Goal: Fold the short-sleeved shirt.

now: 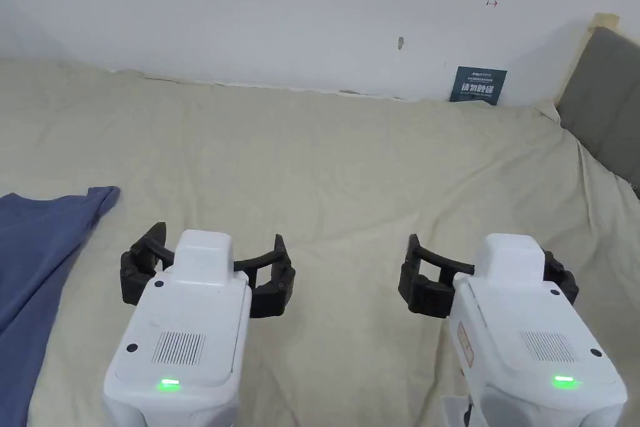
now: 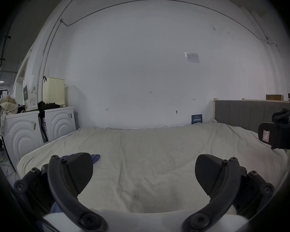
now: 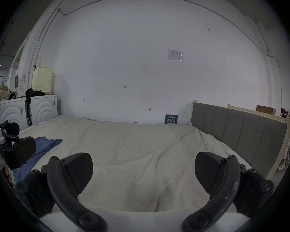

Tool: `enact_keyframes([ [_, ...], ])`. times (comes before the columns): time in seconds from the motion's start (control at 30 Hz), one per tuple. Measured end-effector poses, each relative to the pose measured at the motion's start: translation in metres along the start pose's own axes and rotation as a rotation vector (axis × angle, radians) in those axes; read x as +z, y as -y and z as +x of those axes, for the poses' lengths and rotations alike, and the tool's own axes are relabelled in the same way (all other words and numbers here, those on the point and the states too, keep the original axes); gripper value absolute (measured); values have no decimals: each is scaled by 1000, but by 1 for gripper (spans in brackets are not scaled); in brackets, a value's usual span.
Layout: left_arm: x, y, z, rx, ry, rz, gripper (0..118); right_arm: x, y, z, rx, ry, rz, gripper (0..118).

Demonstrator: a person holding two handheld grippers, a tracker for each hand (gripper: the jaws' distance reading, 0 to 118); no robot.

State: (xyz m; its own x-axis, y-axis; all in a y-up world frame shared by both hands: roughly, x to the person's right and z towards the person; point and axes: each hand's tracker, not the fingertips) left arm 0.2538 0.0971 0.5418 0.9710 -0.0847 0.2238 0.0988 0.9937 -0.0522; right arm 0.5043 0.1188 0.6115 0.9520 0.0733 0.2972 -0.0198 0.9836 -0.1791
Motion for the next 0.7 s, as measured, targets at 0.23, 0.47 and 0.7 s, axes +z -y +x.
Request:
enact_keyframes([
  [0.23, 2, 2, 2, -13, 4, -1, 118, 3, 1, 0, 7, -1, -7, 118],
  [0.47, 3, 2, 4, -7, 7, -5, 118, 5, 2, 1, 13, -12, -7, 118],
  [0.7, 5, 1, 4, -18, 8, 2, 118, 5, 1, 2, 10, -8, -5, 118],
])
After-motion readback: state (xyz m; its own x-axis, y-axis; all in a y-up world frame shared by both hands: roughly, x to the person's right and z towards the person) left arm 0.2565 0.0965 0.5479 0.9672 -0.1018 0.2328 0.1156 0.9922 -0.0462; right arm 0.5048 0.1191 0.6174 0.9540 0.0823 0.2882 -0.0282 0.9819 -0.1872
